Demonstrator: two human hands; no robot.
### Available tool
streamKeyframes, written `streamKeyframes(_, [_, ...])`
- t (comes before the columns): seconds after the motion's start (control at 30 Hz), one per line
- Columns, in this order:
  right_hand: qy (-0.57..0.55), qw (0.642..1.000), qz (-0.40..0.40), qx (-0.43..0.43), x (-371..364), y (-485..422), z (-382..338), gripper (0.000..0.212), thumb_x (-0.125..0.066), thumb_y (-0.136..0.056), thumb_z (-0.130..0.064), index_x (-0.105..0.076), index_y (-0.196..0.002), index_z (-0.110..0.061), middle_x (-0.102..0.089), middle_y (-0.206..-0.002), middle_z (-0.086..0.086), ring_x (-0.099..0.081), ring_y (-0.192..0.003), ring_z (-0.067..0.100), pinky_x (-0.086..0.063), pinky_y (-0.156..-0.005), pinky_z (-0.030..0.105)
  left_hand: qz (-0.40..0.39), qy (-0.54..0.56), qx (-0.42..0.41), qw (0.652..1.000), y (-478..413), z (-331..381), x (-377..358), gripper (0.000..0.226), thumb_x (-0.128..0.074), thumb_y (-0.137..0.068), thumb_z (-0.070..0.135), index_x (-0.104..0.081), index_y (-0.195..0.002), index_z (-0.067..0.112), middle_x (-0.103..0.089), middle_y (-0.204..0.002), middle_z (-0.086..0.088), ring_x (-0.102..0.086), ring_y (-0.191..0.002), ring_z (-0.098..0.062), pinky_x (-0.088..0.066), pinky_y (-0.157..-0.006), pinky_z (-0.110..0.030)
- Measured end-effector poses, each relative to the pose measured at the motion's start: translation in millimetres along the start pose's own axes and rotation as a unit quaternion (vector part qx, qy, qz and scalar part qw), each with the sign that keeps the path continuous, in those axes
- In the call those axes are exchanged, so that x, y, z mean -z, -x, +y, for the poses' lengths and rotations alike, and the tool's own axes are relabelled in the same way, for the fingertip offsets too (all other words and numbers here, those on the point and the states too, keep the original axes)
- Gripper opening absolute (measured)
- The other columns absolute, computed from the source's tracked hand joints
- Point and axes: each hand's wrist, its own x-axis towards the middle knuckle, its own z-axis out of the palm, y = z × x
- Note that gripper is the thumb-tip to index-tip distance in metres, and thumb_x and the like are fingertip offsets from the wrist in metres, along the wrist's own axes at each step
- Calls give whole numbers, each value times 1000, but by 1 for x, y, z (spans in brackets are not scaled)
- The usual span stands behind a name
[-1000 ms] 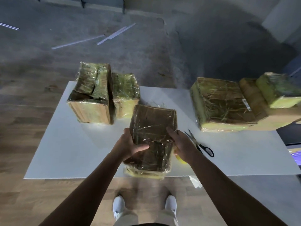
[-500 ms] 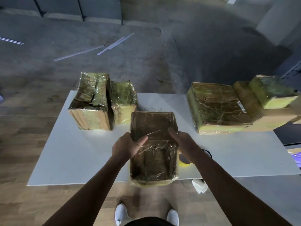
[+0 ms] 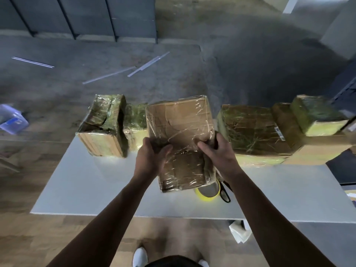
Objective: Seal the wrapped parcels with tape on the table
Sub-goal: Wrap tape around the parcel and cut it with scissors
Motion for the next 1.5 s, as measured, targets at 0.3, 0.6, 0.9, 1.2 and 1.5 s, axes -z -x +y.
streamKeyframes(0.3, [109,994,20,7,18,8,9,17,-62,-91,-31,-52,-87,-19,-56,-73,-9,-55,-74,16,-40,-61,23,116,70,25,990,6,33,-21,31,-68,-89,28,-44,-99,11,-50,-77,14,-49,-68,0,-37,-53,-14])
streamKeyframes(0.6, [132,986,101,31,42,-12,4,26,-59,-93,-20,-59,-116,-8,-62,-101,3,-57,-97,21,-38,-82,26,26,217,85,972,42,40,-45,42,-70,-87,26,-39,-114,16,-57,-101,5,-61,-80,-11,-60,-60,-37])
streamKeyframes(0.9, [260,962,-51,67,74,-38,-9,8,-53,-97,-15,-60,-99,-12,-59,-94,4,-51,-90,19,-31,-74,27,-465,-20,132,875,66,68,-5,28,-49,-99,30,-61,-88,7,-72,-82,-9,-67,-62,-18,-54,-62,-27])
streamKeyframes(1.2, [327,907,-172,202,37,-42,-22,27,-58,-94,-17,-60,-120,-12,-50,-125,-4,-50,-109,5,-34,-92,17,-86,-295,-286,908,-10,73,-19,57,-63,-89,42,-51,-134,9,-57,-130,-11,-52,-119,-26,-45,-94,-37])
streamKeyframes(1.5, [193,957,-153,155,9,-26,-17,45,-68,-88,-23,-54,-130,-28,-43,-143,-6,-41,-126,1,-36,-107,26,-91,-302,-281,906,-26,17,-32,34,-61,-92,39,-60,-113,12,-68,-98,-5,-64,-85,-23,-37,-64,-26])
